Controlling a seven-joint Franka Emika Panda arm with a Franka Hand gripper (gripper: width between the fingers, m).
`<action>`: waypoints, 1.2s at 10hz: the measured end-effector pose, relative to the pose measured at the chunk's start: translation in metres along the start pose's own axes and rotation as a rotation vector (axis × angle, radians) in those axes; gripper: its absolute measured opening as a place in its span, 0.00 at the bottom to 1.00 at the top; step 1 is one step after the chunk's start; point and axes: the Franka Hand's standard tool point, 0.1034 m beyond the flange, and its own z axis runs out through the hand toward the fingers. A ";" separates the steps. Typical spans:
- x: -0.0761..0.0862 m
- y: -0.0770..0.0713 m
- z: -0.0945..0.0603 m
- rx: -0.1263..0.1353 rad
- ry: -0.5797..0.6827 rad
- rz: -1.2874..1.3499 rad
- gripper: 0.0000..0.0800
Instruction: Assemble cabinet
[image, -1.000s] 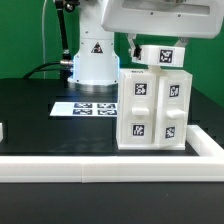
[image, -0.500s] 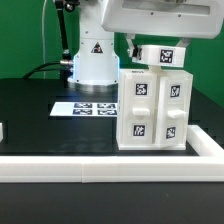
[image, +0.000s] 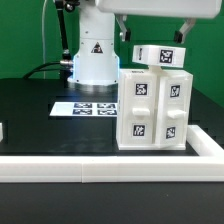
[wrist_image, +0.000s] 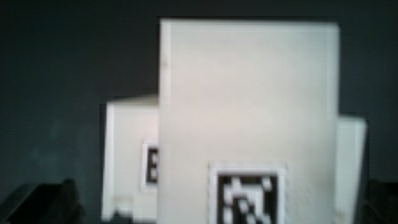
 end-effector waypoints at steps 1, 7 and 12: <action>-0.004 -0.003 -0.006 0.016 0.099 0.004 1.00; -0.001 -0.007 -0.001 0.027 0.214 -0.020 1.00; -0.002 -0.006 0.015 0.018 0.225 -0.022 1.00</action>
Offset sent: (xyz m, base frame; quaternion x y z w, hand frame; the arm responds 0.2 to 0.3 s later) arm 0.0083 0.0099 -0.0049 0.0439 0.0894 -0.0258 0.9947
